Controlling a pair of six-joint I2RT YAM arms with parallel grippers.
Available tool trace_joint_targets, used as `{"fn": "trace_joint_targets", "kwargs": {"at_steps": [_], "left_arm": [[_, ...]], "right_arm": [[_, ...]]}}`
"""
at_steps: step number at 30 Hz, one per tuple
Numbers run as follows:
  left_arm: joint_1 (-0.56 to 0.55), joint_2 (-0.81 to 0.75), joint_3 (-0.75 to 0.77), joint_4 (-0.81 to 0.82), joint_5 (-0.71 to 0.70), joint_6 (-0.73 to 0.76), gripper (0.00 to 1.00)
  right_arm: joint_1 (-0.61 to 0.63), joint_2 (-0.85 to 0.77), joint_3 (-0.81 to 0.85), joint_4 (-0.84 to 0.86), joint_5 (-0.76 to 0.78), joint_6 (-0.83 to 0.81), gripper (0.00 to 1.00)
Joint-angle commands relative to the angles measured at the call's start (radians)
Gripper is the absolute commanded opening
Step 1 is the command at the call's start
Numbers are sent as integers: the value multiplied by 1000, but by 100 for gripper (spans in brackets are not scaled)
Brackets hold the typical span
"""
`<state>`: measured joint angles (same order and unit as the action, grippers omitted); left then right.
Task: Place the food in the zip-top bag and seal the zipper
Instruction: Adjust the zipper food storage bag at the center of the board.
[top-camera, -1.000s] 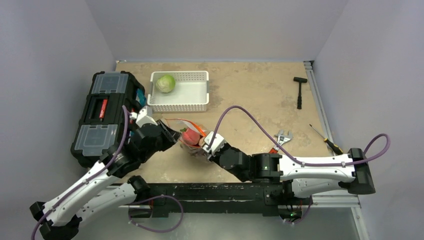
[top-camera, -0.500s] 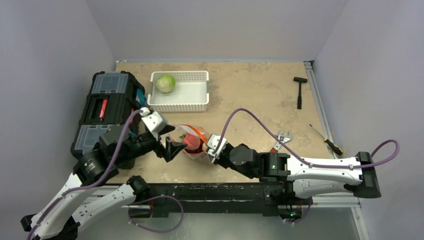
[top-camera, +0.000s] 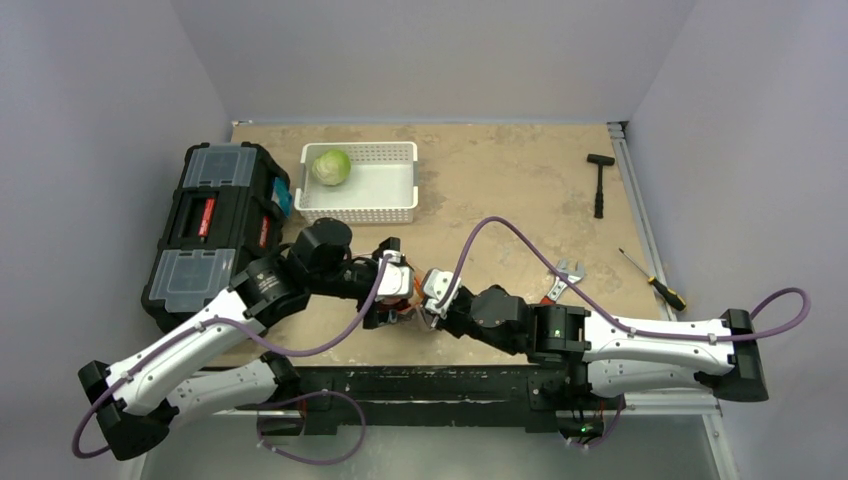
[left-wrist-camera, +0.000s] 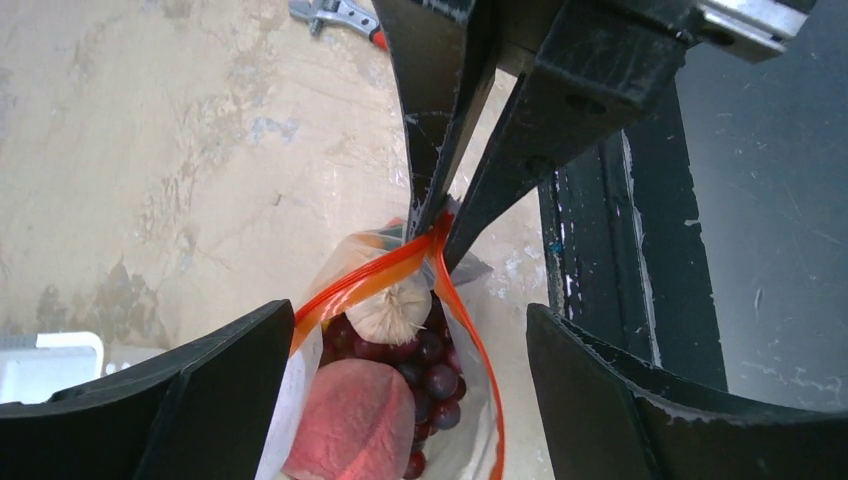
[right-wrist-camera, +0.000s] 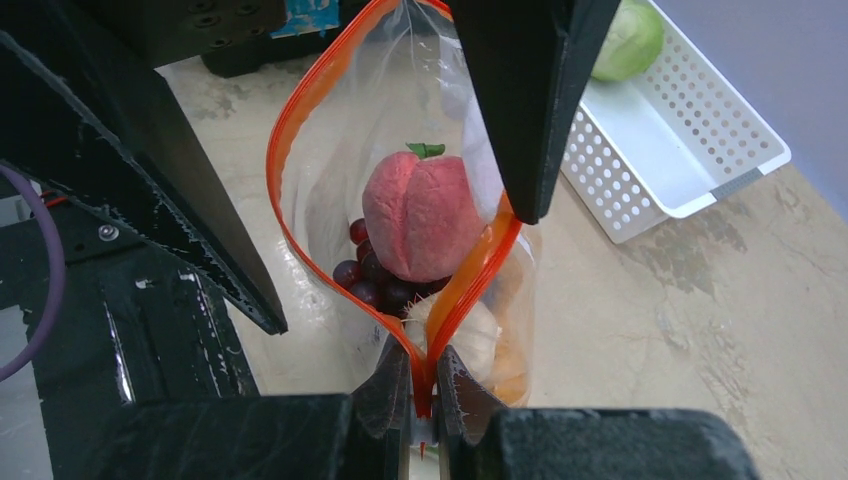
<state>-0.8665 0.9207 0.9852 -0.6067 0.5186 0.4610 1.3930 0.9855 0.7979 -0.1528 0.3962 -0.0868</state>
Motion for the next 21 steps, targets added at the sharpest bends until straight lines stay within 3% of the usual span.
{"fn": "trace_joint_targets", "kwargs": {"at_steps": [1, 9, 15, 18, 21], "left_arm": [[-9, 11, 0, 90, 89, 93, 85], [-25, -46, -127, 259, 64, 79, 85], [-44, 12, -101, 182, 88, 93, 83], [-55, 21, -99, 170, 8, 93, 75], [-55, 13, -118, 177, -83, 101, 57]], "right_arm": [[-7, -19, 30, 32, -37, 2, 0], [-6, 2, 63, -52, -41, 30, 0], [-8, -2, 84, -57, -39, 34, 0], [-8, -6, 83, -51, -38, 32, 0], [-7, -16, 76, -42, -28, 37, 0]]}}
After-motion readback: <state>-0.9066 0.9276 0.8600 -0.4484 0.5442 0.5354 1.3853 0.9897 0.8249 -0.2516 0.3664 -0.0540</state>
